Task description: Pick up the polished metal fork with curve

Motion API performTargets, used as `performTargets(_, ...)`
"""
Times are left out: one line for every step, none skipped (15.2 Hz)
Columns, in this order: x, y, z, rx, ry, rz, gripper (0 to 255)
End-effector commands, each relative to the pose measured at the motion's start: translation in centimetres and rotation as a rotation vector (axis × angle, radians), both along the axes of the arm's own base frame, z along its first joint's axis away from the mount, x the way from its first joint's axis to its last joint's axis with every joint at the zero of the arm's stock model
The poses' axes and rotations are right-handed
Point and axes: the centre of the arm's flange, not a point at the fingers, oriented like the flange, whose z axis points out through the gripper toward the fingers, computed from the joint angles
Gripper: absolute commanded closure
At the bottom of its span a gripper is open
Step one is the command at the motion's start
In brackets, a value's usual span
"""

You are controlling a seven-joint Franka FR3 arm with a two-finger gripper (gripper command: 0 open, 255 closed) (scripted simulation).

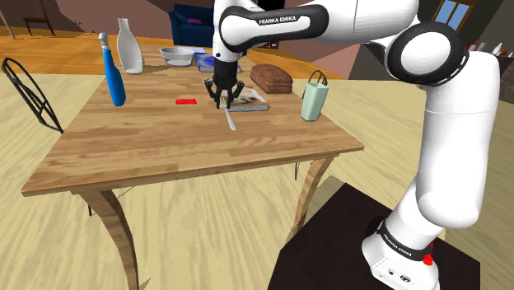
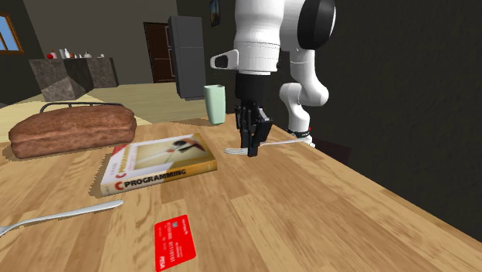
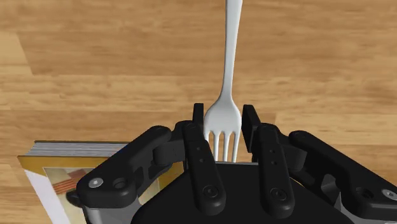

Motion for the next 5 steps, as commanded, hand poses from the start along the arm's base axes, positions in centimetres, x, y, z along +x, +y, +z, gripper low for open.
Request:
performTargets(0.0, -0.1, 1.1, 0.0, 0.001, 0.0, 255)
performTargets(0.0, -0.1, 1.6, 0.0, 0.001, 0.0, 255)
performTargets(0.0, -0.1, 2.1, 0.0, 0.001, 0.0, 255)
performTargets(0.0, -0.1, 2.2, 0.0, 0.001, 0.0, 255)
performTargets(0.0, -0.1, 2.2, 0.0, 0.001, 0.0, 255)
